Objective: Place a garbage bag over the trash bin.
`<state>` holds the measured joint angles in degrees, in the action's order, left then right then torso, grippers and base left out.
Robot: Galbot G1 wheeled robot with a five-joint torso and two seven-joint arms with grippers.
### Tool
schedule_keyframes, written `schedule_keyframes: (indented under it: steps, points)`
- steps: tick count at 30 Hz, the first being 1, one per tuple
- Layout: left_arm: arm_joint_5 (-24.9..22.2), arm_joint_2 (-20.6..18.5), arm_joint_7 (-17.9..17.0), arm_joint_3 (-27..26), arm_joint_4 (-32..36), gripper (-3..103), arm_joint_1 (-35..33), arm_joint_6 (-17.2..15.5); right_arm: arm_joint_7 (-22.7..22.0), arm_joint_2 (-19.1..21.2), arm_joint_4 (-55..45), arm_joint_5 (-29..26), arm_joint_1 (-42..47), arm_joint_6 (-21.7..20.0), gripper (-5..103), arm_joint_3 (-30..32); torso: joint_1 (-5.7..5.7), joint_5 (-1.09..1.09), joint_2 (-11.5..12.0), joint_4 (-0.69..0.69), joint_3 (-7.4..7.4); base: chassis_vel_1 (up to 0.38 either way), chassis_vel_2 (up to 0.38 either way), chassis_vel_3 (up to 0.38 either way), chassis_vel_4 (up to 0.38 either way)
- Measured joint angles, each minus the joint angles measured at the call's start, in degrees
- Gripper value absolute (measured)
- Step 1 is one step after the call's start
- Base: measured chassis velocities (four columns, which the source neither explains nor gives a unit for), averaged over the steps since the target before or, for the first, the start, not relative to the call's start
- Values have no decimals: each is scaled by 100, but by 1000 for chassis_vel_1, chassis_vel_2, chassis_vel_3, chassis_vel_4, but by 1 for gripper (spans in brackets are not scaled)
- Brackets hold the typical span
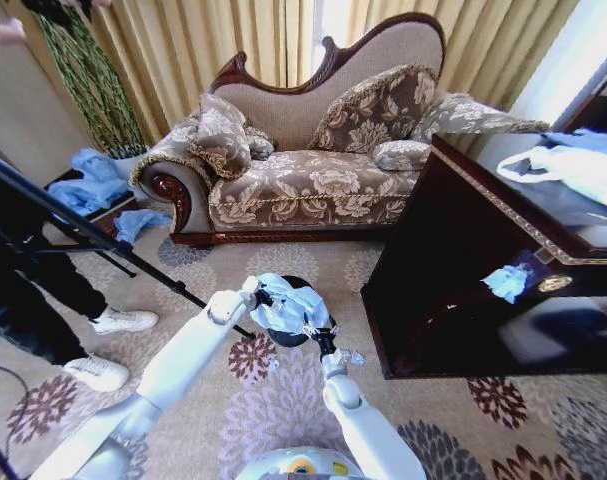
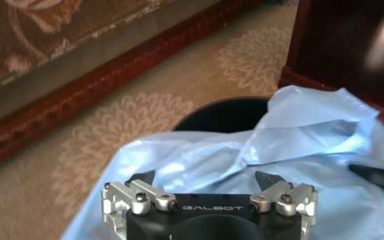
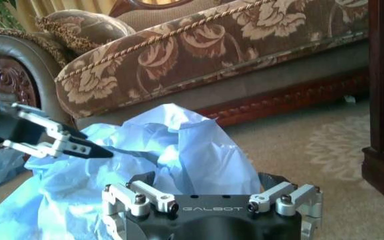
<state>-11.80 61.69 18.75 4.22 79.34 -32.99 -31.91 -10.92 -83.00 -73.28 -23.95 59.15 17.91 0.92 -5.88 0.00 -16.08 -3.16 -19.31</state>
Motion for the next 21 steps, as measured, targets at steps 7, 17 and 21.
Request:
schedule_keyframes:
  steps: [7,17,21]
  points:
    - [115,27,147,168,-278,100,268,283,1,8,5,1,7,15,100,4,0,1,0,0,0,0,0,0,0]
    - [173,153,383,379,-783,97,484,1178,-1,-27,41,-3,-44,28,100,-14,0,0,0,0,0,0,0,0,0]
    - [173,156,394,422,-892,84,502,1368,-4,-30,45,-5,-50,32,100,-14,0,0,0,0,0,0,0,0,0]
